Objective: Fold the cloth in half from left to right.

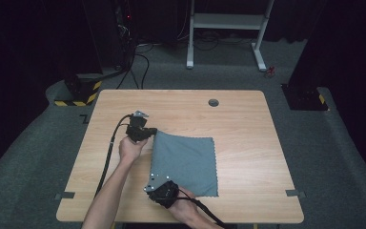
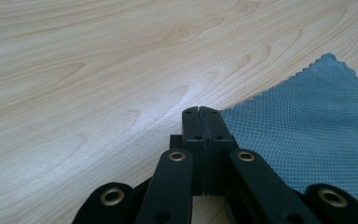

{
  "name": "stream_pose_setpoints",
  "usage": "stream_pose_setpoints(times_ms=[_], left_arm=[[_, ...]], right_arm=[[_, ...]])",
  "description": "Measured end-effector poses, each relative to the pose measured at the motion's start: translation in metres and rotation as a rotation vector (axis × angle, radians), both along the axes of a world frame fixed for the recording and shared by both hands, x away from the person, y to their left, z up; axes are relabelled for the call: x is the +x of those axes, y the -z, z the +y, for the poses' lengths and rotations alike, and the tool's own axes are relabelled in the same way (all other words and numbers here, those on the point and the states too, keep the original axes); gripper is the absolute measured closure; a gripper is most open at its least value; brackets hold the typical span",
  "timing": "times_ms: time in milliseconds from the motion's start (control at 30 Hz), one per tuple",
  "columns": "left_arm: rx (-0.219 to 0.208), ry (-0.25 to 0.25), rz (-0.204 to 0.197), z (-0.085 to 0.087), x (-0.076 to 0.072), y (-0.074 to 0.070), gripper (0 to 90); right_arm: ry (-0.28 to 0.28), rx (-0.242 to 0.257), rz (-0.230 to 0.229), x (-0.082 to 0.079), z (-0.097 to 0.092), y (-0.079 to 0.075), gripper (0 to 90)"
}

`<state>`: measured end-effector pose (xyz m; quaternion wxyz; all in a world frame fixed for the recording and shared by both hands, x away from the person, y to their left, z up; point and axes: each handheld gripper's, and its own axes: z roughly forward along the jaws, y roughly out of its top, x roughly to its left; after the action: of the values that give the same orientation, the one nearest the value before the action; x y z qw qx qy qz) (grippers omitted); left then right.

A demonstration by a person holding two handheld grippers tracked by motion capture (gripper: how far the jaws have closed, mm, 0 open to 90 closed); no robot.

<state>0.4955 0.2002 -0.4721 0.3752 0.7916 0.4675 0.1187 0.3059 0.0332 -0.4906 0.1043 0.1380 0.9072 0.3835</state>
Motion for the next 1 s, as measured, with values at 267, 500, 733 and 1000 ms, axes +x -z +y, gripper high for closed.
stream_pose_setpoints(times_ms=[267, 500, 733, 1000], left_arm=[[-0.002, -0.026, -0.013, 0.015, -0.007, -0.011, 90.0], [-0.002, 0.008, -0.018, -0.007, -0.001, -0.001, 90.0], [-0.012, 0.043, -0.006, -0.031, 0.005, 0.009, 90.0], [-0.005, 0.092, 0.001, -0.061, 0.009, 0.01, 90.0]], right_arm=[[-0.027, 0.067, -0.004, -0.002, 0.011, -0.015, 90.0], [0.026, 0.094, 0.02, -0.001, -0.018, -0.008, 90.0], [0.089, 0.1, 0.029, -0.005, -0.052, 0.006, 90.0], [0.162, 0.105, 0.038, -0.01, -0.084, 0.014, 90.0]])
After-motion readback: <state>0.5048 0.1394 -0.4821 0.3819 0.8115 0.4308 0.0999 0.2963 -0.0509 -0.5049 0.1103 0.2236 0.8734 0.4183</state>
